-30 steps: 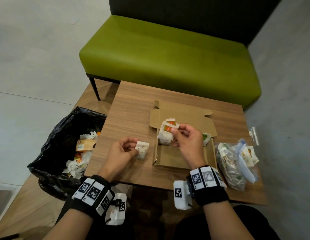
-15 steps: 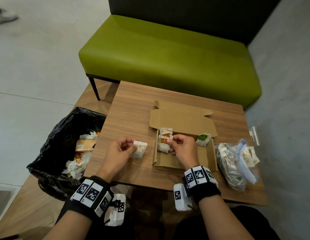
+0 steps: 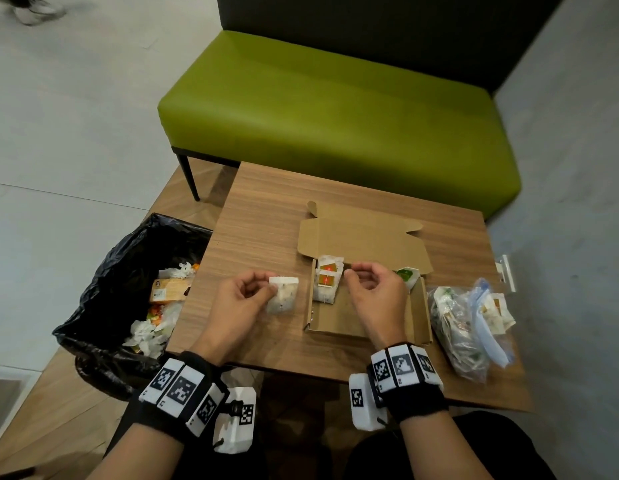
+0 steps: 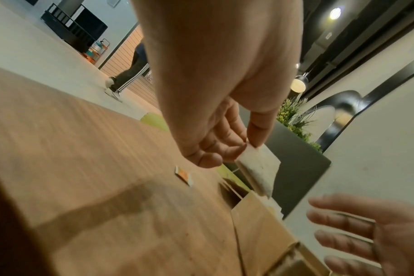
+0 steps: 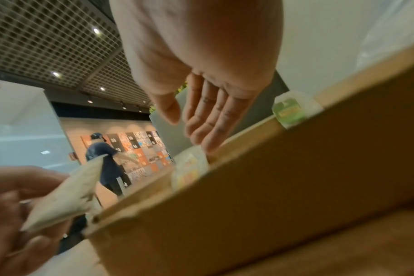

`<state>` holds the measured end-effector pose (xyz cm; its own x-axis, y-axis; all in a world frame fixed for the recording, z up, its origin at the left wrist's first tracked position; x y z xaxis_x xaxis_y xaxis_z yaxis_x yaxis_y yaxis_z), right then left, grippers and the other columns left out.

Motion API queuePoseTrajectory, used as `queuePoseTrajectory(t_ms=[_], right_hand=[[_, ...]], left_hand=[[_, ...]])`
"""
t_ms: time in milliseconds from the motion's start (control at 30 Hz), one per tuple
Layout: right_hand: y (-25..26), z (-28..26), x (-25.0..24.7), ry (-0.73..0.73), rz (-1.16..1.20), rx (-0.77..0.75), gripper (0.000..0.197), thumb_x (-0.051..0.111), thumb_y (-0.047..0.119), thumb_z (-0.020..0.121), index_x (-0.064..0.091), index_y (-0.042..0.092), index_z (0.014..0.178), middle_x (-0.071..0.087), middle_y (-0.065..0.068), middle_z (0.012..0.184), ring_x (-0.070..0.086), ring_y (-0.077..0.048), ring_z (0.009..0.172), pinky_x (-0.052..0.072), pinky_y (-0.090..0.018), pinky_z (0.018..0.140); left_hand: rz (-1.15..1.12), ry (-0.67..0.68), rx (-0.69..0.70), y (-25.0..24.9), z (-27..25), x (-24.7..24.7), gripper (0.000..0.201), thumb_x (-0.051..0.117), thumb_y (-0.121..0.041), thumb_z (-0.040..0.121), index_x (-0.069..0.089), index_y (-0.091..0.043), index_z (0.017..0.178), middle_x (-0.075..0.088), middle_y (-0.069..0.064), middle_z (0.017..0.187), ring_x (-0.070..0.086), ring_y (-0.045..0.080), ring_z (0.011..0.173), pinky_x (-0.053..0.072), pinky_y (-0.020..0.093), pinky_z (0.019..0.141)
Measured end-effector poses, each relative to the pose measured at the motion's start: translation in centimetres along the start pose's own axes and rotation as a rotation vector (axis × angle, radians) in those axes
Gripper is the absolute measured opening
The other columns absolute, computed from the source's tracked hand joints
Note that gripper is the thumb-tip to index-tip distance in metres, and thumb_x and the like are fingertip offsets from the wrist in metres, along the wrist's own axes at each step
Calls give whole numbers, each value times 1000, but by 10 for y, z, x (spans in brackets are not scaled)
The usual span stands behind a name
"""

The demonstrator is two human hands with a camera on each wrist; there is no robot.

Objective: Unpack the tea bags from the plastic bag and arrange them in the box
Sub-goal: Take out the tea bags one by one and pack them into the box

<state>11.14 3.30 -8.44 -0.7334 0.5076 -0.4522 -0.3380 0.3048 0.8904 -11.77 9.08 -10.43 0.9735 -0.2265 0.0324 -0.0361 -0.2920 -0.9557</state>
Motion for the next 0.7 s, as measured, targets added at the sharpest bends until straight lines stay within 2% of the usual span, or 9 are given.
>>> queuePoseTrajectory(t_ms=[100,167,233,300,400,467,567,633,700], right_hand=[[37,-25,19,400,150,-65,30,76,18,83,68,25,111,72,-4,87,66,-19,72,60,-34,68],[49,-38,32,542,120,-107,26,78,25,82,72,26,107,71,-10,87,58,-20,66,56,-43,65],[55,-42,37,504,137,-144,13,77,25,84,76,21,96,70,-15,83,53,-18,62,53,-47,59],[59,-43,35,442,201,-142,5,76,21,86,76,16,88,70,-19,78,55,-21,59,52,-53,55],[68,-45,28,449,295,-124,5,75,14,87,75,18,83,72,-11,76,62,-19,62,57,-43,54],[72,-46,23,481,317,-132,5,75,13,86,75,18,86,72,-9,77,64,-19,65,59,-43,57],[74,-51,14,532,397,-147,27,81,12,79,72,14,105,66,-16,78,59,-27,69,56,-47,65],[71,-52,13,562,377,-144,42,83,9,76,68,17,114,59,-11,75,54,-23,67,50,-41,66],[70,-56,18,586,307,-146,49,84,11,75,65,23,119,56,-4,75,49,-15,65,44,-32,63]], left_hand=[[-56,10,60,-16,-5,4,18,61,5,90,69,-8,98,69,-5,71,58,-1,56,47,16,56],[-65,39,98,-28,-9,6,19,61,5,90,69,-10,99,70,-5,71,59,2,60,49,20,61],[-84,59,131,-41,-15,9,18,61,4,91,70,-10,99,73,-1,77,61,7,66,50,25,65],[-84,68,165,-53,-20,10,16,61,0,91,70,-10,100,73,-3,78,60,5,67,48,22,64],[50,132,237,-69,-29,14,15,64,-6,91,71,-14,102,75,-1,84,64,7,73,49,16,65],[106,177,261,-76,-33,18,15,64,-7,92,72,-9,104,76,6,89,67,13,79,51,17,68],[15,141,257,-85,-37,19,12,63,-3,91,71,-1,100,74,-3,75,64,1,66,46,13,59],[-32,121,244,-89,-38,19,9,63,-4,91,70,-2,96,70,-6,67,59,1,59,45,18,58],[-86,143,220,-91,-41,21,12,66,-8,88,70,0,96,69,-2,69,56,12,62,44,26,61]])
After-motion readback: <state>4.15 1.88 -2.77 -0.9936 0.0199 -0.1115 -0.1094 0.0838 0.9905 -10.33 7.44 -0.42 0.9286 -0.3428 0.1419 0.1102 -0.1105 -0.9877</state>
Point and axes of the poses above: each hand's wrist, its own z-axis towards the middle knuckle, its own x-axis out of the palm, y = z × x, the point moved 6 cm from there along z, towards the middle knuckle
